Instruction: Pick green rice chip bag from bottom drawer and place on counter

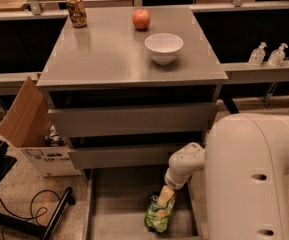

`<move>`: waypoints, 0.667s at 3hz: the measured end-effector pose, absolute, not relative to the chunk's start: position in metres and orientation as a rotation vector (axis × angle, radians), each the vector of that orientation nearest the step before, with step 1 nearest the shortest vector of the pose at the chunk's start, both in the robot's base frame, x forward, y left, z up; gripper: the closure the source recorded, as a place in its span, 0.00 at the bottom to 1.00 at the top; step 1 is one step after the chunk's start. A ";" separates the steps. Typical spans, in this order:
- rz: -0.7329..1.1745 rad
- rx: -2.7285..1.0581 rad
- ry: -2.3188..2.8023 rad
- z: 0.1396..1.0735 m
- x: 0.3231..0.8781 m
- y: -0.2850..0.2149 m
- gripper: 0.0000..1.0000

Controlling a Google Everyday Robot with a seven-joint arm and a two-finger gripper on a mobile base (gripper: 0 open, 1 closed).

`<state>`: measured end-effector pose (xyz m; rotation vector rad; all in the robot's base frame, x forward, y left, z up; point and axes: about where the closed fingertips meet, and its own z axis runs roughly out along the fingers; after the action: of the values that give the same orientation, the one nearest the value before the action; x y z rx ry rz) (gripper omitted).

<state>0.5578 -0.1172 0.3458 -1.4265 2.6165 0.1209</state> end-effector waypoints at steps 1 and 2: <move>0.127 -1.394 2.698 0.313 0.563 -0.117 0.00; 0.181 -1.314 2.837 0.254 0.561 -0.128 0.00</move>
Offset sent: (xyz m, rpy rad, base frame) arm 0.0076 -0.0202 -0.1345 -0.0413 0.2282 -0.1815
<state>0.5608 -0.1282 0.2535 -1.3138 2.8370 0.1805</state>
